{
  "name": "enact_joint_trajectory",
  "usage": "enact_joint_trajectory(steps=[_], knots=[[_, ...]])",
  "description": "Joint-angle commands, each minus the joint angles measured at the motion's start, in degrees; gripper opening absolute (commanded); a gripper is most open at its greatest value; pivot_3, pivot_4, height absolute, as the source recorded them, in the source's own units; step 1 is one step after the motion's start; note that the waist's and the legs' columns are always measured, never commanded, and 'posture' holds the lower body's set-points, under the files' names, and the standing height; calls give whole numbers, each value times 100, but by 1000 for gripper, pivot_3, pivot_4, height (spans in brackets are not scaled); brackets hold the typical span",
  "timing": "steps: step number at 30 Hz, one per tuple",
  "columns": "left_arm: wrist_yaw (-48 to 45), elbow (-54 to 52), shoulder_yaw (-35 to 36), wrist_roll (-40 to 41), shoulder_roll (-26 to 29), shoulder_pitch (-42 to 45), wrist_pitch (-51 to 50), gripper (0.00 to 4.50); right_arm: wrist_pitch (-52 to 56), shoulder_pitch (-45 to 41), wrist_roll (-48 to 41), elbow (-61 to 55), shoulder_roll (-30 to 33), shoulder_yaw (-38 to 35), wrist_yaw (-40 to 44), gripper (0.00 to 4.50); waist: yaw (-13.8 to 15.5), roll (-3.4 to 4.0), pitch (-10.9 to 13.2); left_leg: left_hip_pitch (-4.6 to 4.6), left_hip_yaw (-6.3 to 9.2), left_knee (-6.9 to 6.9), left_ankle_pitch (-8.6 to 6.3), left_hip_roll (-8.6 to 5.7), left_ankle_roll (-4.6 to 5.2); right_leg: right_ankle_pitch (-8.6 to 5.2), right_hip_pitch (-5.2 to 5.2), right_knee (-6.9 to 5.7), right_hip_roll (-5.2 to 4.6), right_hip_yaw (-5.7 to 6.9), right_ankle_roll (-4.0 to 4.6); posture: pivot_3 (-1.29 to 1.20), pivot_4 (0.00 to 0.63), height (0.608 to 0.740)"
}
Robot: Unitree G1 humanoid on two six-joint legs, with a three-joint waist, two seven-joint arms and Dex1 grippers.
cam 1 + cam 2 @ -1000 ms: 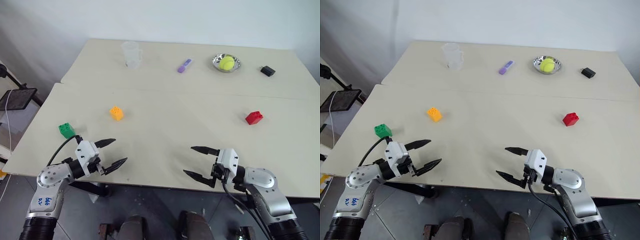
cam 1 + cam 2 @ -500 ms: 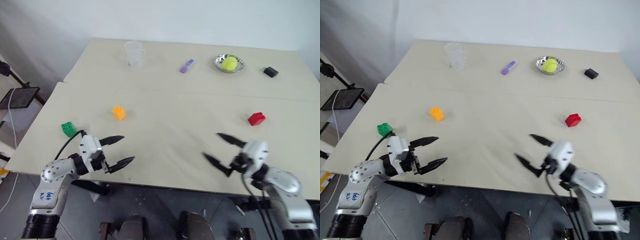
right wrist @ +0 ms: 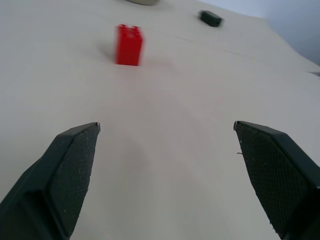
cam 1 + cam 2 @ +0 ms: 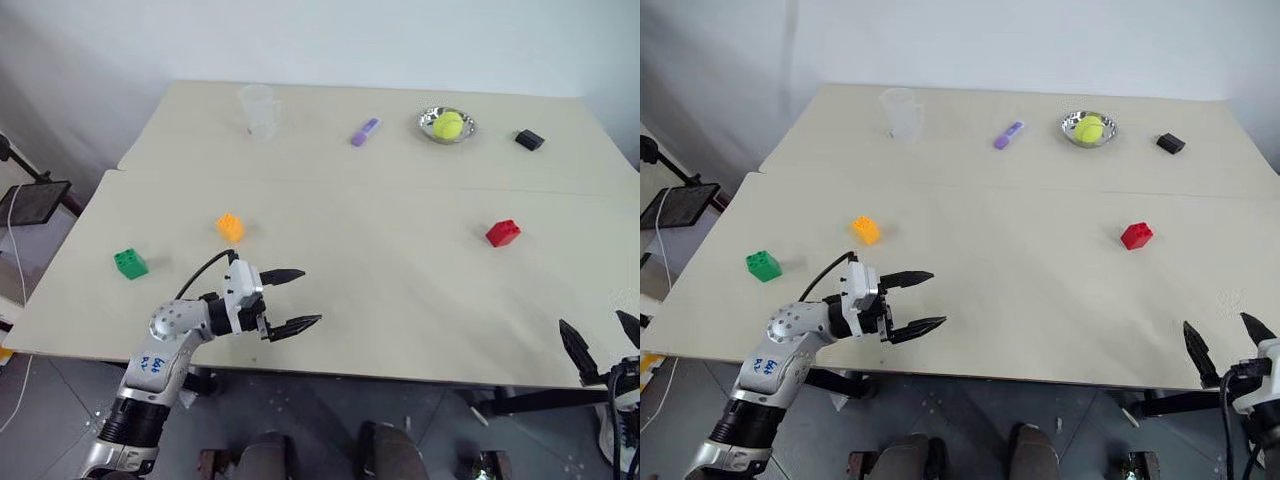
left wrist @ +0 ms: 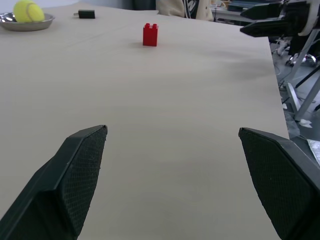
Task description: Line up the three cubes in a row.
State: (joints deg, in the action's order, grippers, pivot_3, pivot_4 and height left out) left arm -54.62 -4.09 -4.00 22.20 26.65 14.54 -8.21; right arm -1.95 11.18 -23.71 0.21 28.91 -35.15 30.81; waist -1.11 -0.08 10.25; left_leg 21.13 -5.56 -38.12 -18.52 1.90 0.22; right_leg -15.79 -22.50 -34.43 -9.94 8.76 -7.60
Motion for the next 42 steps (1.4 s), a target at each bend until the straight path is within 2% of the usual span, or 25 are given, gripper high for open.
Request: enact_joint_trajectory(steps=[1,5,11,19,23,28,29,30,32,34,38,42], knots=[[-60,-116,-22,50,-26,-40,2,4486,604,-718,238,-166,440,342,-374,4500,-41,10,-2,1,0,-4,0,0,1,0,0,-1,0,-2,0,0,150,740],[-24,-106,-31,53,-116,2,-25,4486,1269,-1770,360,569,809,849,-306,4500,14,13,-2,6,5,-6,2,-1,2,0,-3,-9,0,6,0,0,150,740],[14,-75,-58,-30,-155,64,-1,4486,1236,-3323,953,1949,978,1604,-361,4500,85,13,-2,15,-21,-10,2,-3,3,1,-3,-2,-1,10,-1,0,150,740],[69,-187,-54,-48,-123,-43,-19,4486,914,-4494,1231,3669,1007,1839,-248,4500,93,13,-2,19,-35,-9,2,-3,2,3,-3,2,-1,16,-4,0,150,740],[117,-206,-34,-61,-105,-21,-32,4500,903,-4720,1189,3972,993,1820,-153,3609,85,13,-2,19,-35,-9,2,-2,2,2,-3,1,0,16,-4,0,150,740],[166,-275,0,-48,-59,-88,-43,4500,830,-4747,1119,4022,982,1901,364,1861,84,13,-2,19,-35,-8,2,-2,2,2,-3,1,0,16,-4,0,150,740],[172,-300,29,-36,-28,-125,-51,4500,939,-4656,871,3690,941,1925,856,1572,85,13,-2,19,-36,-8,2,-2,2,3,-3,1,0,15,-4,0,150,740],[174,-312,52,-26,-6,-148,-56,4500,1024,-4592,694,3448,910,1940,1215,1473,85,13,-2,19,-35,-9,2,-2,2,3,-3,2,0,16,-4,0,150,740],[195,-326,147,13,57,-208,-84,4500,1003,-4122,385,2246,1104,2527,2759,1473,88,16,-1,19,-34,-7,2,-1,2,3,-4,1,0,15,-5,0,150,740],[206,-317,219,45,111,-246,-109,4500,1175,-3857,342,1386,1314,3091,3619,1473,89,18,0,16,-26,-4,0,6,0,3,-2,1,6,20,-5,0,150,740],[212,-323,291,62,153,-296,-148,4500,1194,-4096,679,934,1112,4010,4071,1473,76,17,1,15,-29,-13,-2,8,-3,3,-1,0,8,17,-4,0,150,740],[205,-376,319,70,192,-352,-207,4500,629,-4446,1152,1665,824,4490,4186,1473,111,13,4,18,-27,-17,-2,7,-3,4,-1,1,7,19,-3,0,150,740]])
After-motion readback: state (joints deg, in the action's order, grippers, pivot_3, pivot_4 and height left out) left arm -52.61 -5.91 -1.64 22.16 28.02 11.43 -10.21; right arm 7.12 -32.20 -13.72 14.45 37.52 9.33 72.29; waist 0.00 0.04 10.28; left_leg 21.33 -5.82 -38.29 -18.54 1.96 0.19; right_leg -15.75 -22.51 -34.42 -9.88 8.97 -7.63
